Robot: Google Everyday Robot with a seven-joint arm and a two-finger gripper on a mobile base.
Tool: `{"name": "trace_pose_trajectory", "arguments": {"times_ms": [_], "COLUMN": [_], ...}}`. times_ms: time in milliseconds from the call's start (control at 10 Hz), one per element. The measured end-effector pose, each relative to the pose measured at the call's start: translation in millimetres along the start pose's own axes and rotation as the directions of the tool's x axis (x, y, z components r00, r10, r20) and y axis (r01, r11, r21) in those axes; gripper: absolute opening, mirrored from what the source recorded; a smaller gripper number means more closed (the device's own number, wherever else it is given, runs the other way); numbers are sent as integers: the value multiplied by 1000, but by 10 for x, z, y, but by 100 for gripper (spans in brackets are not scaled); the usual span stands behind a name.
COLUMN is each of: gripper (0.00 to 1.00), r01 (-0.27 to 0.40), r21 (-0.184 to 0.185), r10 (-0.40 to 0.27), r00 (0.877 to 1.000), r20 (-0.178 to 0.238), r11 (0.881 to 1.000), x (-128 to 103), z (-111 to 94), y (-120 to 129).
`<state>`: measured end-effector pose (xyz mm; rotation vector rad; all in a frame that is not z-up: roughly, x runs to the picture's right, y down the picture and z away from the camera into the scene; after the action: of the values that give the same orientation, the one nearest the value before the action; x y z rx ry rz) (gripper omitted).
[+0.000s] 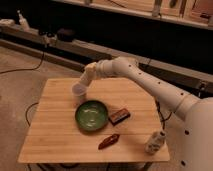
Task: Place the white sponge in the ceramic cup
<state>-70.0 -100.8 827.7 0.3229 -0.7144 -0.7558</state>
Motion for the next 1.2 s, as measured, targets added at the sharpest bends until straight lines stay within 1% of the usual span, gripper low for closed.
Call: {"name": "trace_pose_trajectory", "arguments": {"times_ms": [300, 600, 700, 800, 1100, 1200], "gripper": [0, 0, 1, 7, 38, 45], "r01": [17, 20, 23, 26, 46, 52], "r21": [-4, -4, -4, -2, 1, 1], "r10": [-17, -20, -23, -26, -46, -52], "r00": [1000, 999, 999, 999, 996, 996], "r20": [14, 29, 36, 44, 70, 76], "r11": [1000, 1000, 1000, 1000, 999, 999], "x": [-11, -18, -38, -68, -180, -207], "z": [66, 126, 152, 175, 230, 245], "y": [-49, -72, -82, -107, -170, -183]}}
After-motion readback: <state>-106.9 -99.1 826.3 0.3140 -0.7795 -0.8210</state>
